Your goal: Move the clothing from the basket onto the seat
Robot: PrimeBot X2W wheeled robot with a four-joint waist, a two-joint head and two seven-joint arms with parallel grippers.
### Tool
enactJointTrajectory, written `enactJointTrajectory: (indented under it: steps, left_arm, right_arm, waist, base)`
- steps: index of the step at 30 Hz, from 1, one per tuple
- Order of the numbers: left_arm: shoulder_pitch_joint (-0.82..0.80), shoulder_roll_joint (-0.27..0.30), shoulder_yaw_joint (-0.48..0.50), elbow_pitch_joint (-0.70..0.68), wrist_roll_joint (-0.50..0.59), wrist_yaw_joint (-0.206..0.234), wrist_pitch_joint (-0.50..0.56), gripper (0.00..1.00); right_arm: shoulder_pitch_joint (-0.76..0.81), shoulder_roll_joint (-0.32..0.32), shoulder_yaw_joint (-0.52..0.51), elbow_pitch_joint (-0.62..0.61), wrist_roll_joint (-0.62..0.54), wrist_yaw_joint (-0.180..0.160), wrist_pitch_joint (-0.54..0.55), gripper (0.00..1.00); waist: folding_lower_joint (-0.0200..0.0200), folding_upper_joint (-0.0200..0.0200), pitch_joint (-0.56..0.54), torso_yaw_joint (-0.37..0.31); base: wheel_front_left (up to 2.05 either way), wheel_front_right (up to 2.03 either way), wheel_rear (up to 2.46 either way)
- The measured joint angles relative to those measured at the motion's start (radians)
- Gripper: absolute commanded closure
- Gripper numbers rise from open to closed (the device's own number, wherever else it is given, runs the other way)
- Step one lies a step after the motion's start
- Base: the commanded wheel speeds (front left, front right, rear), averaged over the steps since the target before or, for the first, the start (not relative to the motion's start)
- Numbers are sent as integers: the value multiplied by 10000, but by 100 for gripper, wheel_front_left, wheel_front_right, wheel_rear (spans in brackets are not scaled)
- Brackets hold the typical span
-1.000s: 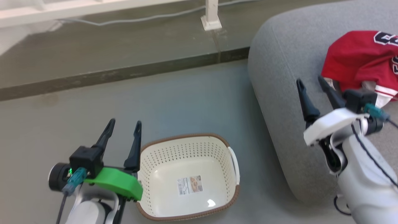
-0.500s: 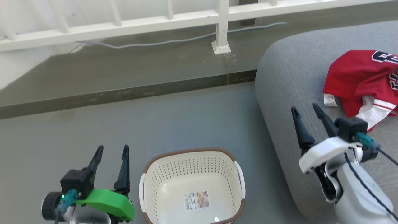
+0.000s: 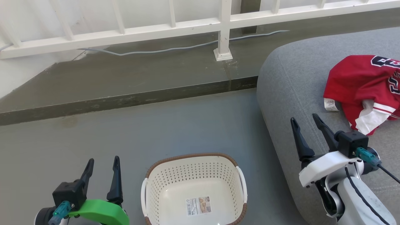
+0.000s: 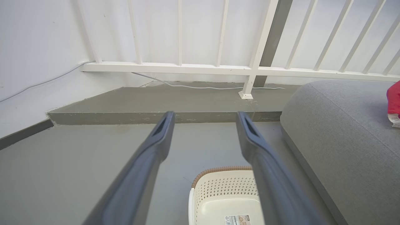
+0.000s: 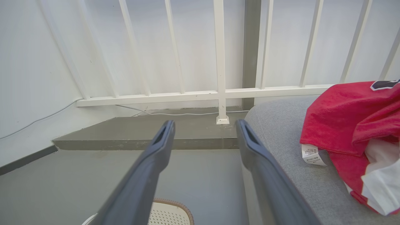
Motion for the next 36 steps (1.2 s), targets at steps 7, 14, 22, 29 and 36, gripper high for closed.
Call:
enactJointTrajectory:
  steps: [7, 14, 22, 29, 36]
  left_arm:
    - [150, -73, 25, 0, 92, 0, 104, 0]
    - [275, -113, 63, -17, 443, 0, 280, 0]
    - [328, -150, 61, -119, 566, 0, 441, 0]
    - [337, -276, 65, -257, 593, 0, 497, 0]
    - [345, -320, 84, -290, 660, 0, 543, 0]
  right_arm:
    - [404, -19, -59, -485, 0, -173, 180, 0]
    - [603, -86, -117, -949, 2, -293, 399, 0]
    - [840, -132, -134, -1377, 6, -426, 621, 0]
    - [1056, -251, -140, -1724, 6, -514, 805, 0]
    - [1123, -299, -163, -2075, 6, -598, 980, 0]
  waist:
    - [0, 0, -85, 57]
    - [0, 0, -111, 109]
    - [0, 0, -95, 168]
    - [0, 0, -77, 184]
    - [1, 0, -49, 199]
  base:
    - [0, 0, 0]
    - [0, 0, 0]
    - [0, 0, 0]
    - [0, 0, 0]
    - [0, 0, 0]
